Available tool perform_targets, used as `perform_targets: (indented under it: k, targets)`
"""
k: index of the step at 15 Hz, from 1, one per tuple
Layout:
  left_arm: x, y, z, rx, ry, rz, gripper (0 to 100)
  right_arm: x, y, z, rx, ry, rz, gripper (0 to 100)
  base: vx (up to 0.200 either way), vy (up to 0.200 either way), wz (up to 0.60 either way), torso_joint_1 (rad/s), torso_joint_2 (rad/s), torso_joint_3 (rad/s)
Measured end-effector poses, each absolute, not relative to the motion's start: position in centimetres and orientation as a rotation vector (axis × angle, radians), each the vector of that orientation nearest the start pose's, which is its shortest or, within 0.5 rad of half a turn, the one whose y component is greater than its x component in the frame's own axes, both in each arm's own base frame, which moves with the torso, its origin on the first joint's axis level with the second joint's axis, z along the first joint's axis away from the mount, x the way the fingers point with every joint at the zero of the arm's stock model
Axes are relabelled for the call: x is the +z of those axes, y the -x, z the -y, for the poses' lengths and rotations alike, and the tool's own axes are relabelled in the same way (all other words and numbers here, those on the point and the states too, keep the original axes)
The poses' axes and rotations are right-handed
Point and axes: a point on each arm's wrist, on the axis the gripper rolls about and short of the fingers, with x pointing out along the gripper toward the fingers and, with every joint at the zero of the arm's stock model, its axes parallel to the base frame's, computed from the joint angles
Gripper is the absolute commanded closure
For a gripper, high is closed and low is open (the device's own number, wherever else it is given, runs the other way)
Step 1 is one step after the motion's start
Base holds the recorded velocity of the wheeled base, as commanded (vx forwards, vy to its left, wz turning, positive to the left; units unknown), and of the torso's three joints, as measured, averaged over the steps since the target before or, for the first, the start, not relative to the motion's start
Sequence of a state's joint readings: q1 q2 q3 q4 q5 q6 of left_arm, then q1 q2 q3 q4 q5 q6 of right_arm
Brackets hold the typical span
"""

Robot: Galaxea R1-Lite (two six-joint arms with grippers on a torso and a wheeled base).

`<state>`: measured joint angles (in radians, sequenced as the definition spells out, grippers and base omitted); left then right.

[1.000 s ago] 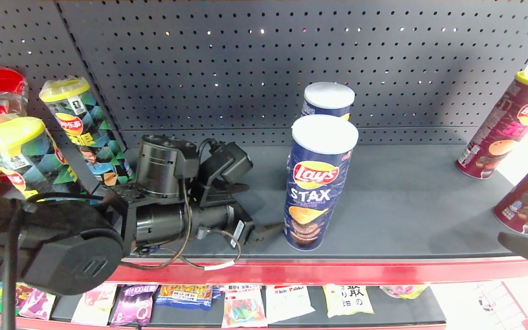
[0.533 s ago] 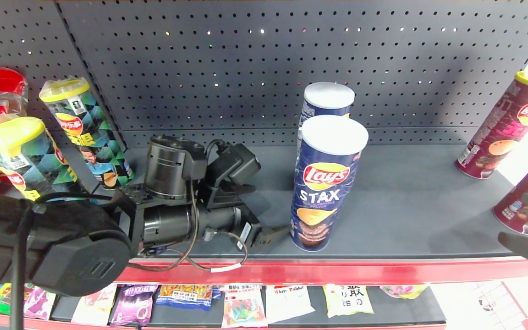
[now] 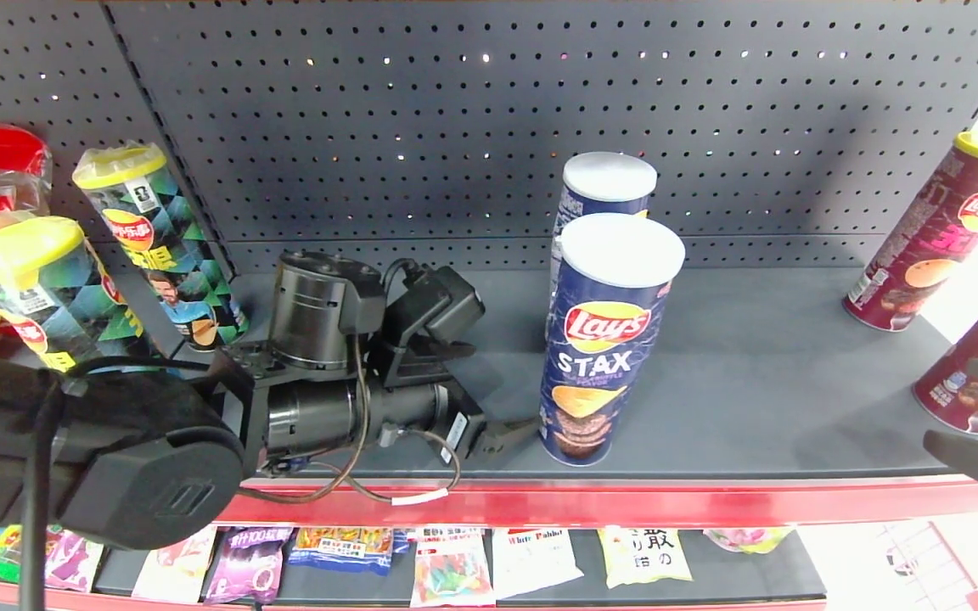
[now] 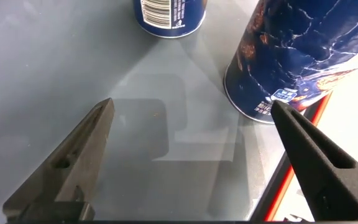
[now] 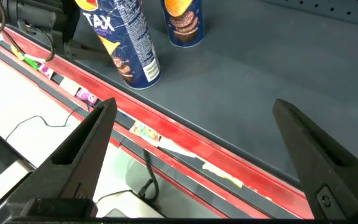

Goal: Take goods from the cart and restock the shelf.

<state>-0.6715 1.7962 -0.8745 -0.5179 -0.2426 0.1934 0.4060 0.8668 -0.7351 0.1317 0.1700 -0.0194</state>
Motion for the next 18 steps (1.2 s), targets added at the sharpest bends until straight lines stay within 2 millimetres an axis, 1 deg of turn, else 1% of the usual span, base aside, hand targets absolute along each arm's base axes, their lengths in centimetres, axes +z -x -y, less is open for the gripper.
perform_targets:
  k: [2, 4, 6, 8, 10, 11, 14, 16, 18]
  targets:
    - [16.0, -25.1, 20.6, -0.936, -0.265, -0.32, 0, 25.4, -7.9, -3.8, 0.575, 0.05, -0.259, 0, 0.0, 0.0, 0.0, 0.0, 0.0, 0.0]
    - [16.5, -24.6, 19.9, -0.923, -0.26, -0.31, 0, 25.3, -7.8, -3.8, 0.575, 0.051, -0.26, 0, 0.0, 0.0, 0.0, 0.0, 0.0, 0.0]
    - [17.2, -23.4, 18.4, -0.89, -0.255, -0.298, 0, 25.4, -7.7, -3.7, 0.576, 0.052, -0.254, 0, 0.0, 0.0, 0.0, 0.0, 0.0, 0.0]
    - [18.0, -21.6, 16.7, -0.861, -0.253, -0.286, 0, 25.2, -7.3, -3.5, 0.577, 0.053, -0.248, 0, 0.0, 0.0, 0.0, 0.0, 0.0, 0.0]
    - [19.2, -18.4, 14.2, -0.823, -0.246, -0.297, 0, 24.3, -5.8, -2.9, 0.578, 0.057, -0.269, 0, 0.0, 0.0, 0.0, 0.0, 0.0, 0.0]
    - [19.8, -16.5, 12.7, -0.799, -0.239, -0.31, 0, 23.7, -4.8, -2.5, 0.575, 0.062, -0.294, 0, 0.0, 0.0, 0.0, 0.0, 0.0, 0.0]
    - [20.6, -10.0, 7.5, -0.697, -0.223, -0.375, 0, 22.0, -1.1, -0.7, 0.489, 0.083, -0.369, 0, 0.0, 0.0, 0.0, 0.0, 0.0, 0.0]
    - [20.2, -4.9, 3.4, -0.607, -0.21, -0.413, 0, 21.0, 1.7, 0.7, 0.379, 0.094, -0.369, 0, 0.0, 0.0, 0.0, 0.0, 0.0, 0.0]
    - [18.3, 0.2, -0.3, -0.487, -0.194, -0.457, 0, 19.4, 4.5, 1.7, 0.282, 0.1, -0.379, 0, 0.0, 0.0, 0.0, 0.0, 0.0, 0.0]
